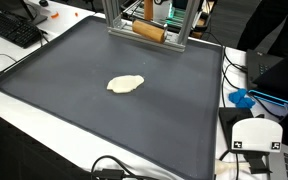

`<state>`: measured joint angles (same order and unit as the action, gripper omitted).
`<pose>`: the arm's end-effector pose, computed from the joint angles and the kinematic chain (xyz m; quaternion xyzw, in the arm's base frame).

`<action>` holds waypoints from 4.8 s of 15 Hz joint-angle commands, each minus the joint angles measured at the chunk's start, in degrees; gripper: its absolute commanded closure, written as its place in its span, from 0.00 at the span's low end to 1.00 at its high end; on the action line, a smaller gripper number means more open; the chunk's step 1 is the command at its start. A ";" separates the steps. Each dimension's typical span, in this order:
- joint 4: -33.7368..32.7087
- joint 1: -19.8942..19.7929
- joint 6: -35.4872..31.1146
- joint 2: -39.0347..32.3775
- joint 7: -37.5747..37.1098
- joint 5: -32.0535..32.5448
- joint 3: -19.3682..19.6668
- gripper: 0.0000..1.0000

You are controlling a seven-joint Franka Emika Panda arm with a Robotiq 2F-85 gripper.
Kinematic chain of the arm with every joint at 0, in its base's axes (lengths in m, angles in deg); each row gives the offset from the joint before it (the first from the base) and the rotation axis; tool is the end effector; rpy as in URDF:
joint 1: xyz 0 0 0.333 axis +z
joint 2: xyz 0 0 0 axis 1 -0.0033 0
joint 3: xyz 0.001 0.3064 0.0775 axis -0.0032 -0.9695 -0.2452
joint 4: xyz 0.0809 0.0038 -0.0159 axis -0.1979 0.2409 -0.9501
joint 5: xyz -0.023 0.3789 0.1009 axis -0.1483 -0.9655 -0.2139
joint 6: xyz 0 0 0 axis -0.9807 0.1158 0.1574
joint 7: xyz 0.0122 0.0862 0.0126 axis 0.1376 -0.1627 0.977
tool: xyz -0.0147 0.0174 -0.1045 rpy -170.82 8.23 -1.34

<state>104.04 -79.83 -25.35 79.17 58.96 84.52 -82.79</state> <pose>0.5281 0.1362 0.5012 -0.9944 0.1034 -0.0135 0.0141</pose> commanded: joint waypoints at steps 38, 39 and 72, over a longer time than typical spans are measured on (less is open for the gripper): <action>32.15 1.43 4.68 35.58 13.41 -5.88 -7.28 0.78; 32.58 1.40 4.53 35.77 13.24 -5.94 -7.48 0.78; 32.94 0.58 2.94 34.88 11.37 -5.52 -7.71 0.00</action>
<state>138.37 -78.82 -24.06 113.77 69.11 80.08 -91.30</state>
